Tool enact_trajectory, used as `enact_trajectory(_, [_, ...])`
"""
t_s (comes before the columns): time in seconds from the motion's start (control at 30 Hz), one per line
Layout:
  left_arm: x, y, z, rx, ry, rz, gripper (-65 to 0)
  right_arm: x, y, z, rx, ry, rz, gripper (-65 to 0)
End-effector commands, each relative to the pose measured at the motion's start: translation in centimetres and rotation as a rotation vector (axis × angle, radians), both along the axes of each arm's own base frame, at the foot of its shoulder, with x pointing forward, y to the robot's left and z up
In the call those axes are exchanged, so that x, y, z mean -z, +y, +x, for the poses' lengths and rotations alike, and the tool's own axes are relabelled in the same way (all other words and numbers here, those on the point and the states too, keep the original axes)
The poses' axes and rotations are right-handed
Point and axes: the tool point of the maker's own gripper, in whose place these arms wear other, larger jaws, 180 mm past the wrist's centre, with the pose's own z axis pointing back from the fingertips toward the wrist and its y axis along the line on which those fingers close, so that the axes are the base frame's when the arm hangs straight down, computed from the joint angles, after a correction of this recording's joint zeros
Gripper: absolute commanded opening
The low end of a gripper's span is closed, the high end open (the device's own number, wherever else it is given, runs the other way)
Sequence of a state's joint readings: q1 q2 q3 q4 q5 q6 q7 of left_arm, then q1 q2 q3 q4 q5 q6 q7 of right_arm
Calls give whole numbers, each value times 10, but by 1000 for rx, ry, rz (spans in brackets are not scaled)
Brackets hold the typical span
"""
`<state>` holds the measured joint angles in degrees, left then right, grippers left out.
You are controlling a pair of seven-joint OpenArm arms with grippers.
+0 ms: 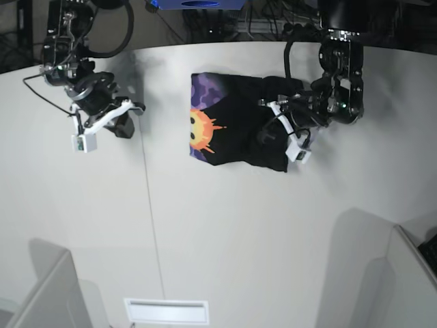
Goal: Fold the T-shirt properly
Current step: 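Grasp the folded bundle with the left gripper and flip it over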
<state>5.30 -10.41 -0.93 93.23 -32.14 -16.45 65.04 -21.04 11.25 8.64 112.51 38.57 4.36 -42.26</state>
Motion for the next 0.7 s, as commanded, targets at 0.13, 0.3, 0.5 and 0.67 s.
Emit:
enact_trajectory(0.13, [-4,-16,18,322,-79,254,-650,-2,-2,-7,1,-11,-1,-650])
enact_trajectory(0.3, [-15,-50,31,581,-181,386,-650,1,-3,-11,1,4,-2,-650])
enact_trajectory(0.5, [-30,-92,44,819,-309,481,-650,2,-46,-17,142,13,-31,-650])
enact_trajectory(0.67, [-37,-126,46,953,-434,455,-650,4,-85,-33,243,35,-79,-650])
